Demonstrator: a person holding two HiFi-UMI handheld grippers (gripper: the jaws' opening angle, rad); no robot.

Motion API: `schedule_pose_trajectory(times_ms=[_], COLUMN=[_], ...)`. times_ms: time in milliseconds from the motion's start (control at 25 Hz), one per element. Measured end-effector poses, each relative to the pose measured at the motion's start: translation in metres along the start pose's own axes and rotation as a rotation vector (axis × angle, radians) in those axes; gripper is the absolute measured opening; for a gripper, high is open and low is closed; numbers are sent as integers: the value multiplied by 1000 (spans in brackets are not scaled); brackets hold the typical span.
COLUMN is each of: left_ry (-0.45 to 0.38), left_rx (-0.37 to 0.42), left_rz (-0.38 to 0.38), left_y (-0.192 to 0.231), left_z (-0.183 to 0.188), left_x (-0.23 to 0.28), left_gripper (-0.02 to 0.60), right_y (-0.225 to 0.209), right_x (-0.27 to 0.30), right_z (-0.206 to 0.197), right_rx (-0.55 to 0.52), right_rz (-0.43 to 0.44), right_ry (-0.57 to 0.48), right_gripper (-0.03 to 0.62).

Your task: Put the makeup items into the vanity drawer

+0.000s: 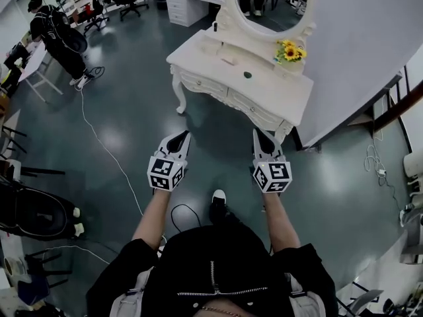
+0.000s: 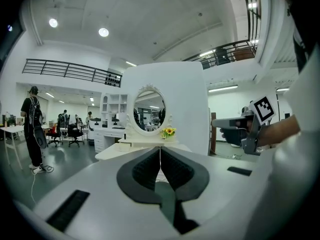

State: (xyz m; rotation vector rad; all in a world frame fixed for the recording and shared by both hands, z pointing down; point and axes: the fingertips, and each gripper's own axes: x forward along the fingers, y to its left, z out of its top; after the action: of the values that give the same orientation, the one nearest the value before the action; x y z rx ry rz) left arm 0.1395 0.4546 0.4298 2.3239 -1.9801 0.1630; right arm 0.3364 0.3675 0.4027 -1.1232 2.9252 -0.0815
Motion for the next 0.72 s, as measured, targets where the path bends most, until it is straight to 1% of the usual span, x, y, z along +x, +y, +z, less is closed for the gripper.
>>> schedule_pose_trajectory(times_ms=[360, 520, 720], left_ry=[15, 21, 26], left_rx=[28, 24, 16], left_rz=[44, 65, 80], left_y=[45, 58, 76], left_z=[32, 32, 34], left_x=[97, 122, 149], left_gripper=[21, 21, 21], right_y=[-70, -89, -99], right_x=[104, 138, 169], right_z=[15, 15, 12], right_rx=[27, 37, 30], right_rz=[38, 54, 76], right_ry=[-12, -12, 1], right_gripper=[5, 5, 5])
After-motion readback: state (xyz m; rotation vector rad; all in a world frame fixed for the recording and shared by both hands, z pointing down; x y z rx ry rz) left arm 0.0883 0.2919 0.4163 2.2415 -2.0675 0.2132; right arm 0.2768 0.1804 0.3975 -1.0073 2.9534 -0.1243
